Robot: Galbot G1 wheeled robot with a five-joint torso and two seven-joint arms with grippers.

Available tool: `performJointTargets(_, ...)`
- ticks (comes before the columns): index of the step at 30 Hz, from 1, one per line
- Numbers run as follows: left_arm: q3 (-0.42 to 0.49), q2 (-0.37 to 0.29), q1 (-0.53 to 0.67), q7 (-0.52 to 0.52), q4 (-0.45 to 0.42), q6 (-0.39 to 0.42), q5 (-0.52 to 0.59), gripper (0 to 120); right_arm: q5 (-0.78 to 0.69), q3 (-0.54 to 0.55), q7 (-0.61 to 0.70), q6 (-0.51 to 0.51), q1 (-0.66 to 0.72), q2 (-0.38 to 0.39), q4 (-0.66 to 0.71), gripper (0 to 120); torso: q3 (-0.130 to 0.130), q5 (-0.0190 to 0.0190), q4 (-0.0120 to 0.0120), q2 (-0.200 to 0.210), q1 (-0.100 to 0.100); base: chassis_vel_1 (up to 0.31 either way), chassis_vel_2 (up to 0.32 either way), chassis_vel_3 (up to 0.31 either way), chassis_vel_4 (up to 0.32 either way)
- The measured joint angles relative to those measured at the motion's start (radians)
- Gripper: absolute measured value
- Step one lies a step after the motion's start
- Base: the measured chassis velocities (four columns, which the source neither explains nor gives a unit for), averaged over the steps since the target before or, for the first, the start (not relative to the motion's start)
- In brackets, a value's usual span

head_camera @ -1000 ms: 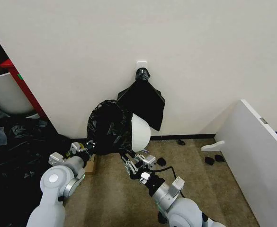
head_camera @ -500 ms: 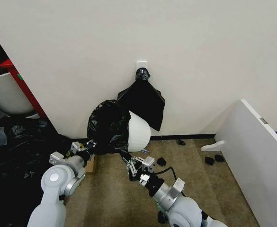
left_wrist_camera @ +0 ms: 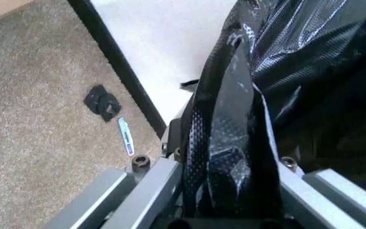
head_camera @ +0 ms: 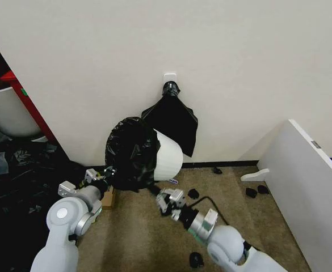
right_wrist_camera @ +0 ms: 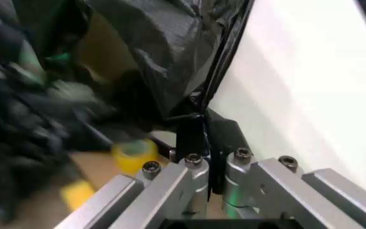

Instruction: Place the garbage bag over the trash bin.

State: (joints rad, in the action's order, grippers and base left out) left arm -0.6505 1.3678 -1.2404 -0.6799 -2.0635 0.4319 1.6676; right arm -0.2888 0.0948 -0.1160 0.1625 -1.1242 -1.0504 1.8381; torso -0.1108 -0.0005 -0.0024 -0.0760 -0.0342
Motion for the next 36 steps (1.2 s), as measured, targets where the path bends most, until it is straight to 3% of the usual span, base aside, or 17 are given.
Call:
performJointTargets(11, -0.002, 0.0, -0.016, -0.014, -0.051, 0.026, 0.017, 0, 0.238, -0.034, 0.149, 0.014, 0.026, -0.01, -0.108, 0, 0.0, -0.0001, -0.0002, 0.0, 0.0, 0.0, 0.0, 0.0, 0.0)
performJointTargets(17, -0.005, -0.002, -0.02, -0.015, -0.055, 0.03, 0.015, 0, 0.219, -0.02, 0.257, 0.02, 0.028, -0.015, -0.117, 0, 0.0, -0.0002, 0.0, 0.0, 0.0, 0.0, 0.0, 0.0, 0.0)
performJointTargets(20, -0.01, -0.007, -0.022, -0.014, -0.056, 0.029, 0.008, 0, 0.122, -0.008, 0.328, 0.071, 0.03, -0.01, -0.119, 15, 0.0, -0.0003, 0.0, 0.0, 0.0, 0.0, 0.0, 0.0, 0.0)
performJointTargets(24, -0.01, -0.015, -0.024, -0.01, -0.058, 0.029, 0.005, 0, 0.051, -0.011, 0.376, 0.092, 0.022, 0.002, -0.111, 25, 0.0, -0.0001, 0.0001, 0.0, 0.0, 0.0, 0.0, 0.0, 0.0)
performJointTargets(29, 0.003, -0.034, -0.028, 0.003, -0.059, 0.023, -0.026, 0, -0.022, -0.027, 0.537, 0.02, -0.008, 0.023, -0.048, 39, 0.0, 0.0002, -0.0003, 0.0, 0.0, 0.0, 0.0, 0.0, 0.0)
performJointTargets(32, 0.121, -0.075, -0.054, 0.077, -0.074, -0.032, -0.226, 0, -0.216, -0.045, 0.781, -0.115, -0.055, 0.04, 0.164, 57, 0.0, -0.0004, -0.0001, 0.0, 0.0, 0.0, 0.0, 0.0, 0.0)
performJointTargets(33, 0.121, -0.075, -0.054, 0.077, -0.074, -0.032, -0.226, 0, -0.216, -0.045, 0.781, -0.115, -0.055, 0.04, 0.164, 57, 0.0, -0.0004, -0.0001, 0.0, 0.0, 0.0, 0.0, 0.0, 0.0)
performJointTargets(36, 0.167, -0.099, -0.081, 0.165, -0.084, -0.102, -0.441, 0, -0.192, -0.053, 0.769, -0.075, -0.12, 0.056, 0.31, 71, 0.0, 0.0003, -0.0003, 0.0, 0.0, 0.0, 0.0, 0.0, 0.0)
